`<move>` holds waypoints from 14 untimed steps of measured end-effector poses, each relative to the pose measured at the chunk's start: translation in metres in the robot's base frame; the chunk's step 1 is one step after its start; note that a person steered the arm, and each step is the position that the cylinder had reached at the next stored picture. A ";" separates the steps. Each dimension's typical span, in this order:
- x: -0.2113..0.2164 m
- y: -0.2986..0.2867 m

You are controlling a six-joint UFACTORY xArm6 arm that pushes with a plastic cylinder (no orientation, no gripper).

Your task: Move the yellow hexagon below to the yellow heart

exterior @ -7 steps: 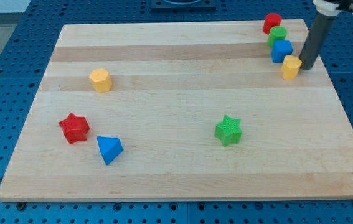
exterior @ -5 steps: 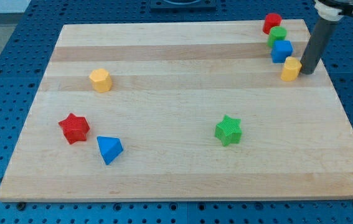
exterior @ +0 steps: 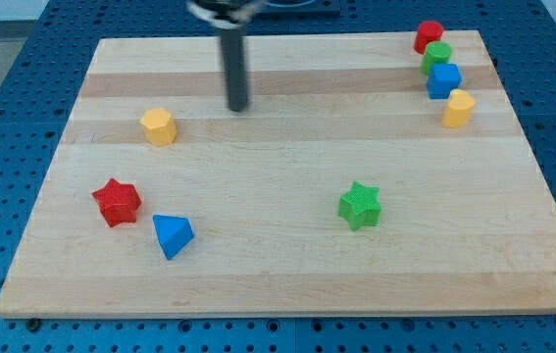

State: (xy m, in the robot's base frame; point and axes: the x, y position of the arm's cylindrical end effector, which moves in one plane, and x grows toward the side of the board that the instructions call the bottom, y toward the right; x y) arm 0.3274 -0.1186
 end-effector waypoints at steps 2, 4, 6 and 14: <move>0.047 -0.093; 0.040 0.023; 0.039 0.045; 0.085 0.145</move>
State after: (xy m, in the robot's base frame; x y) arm 0.4125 0.0261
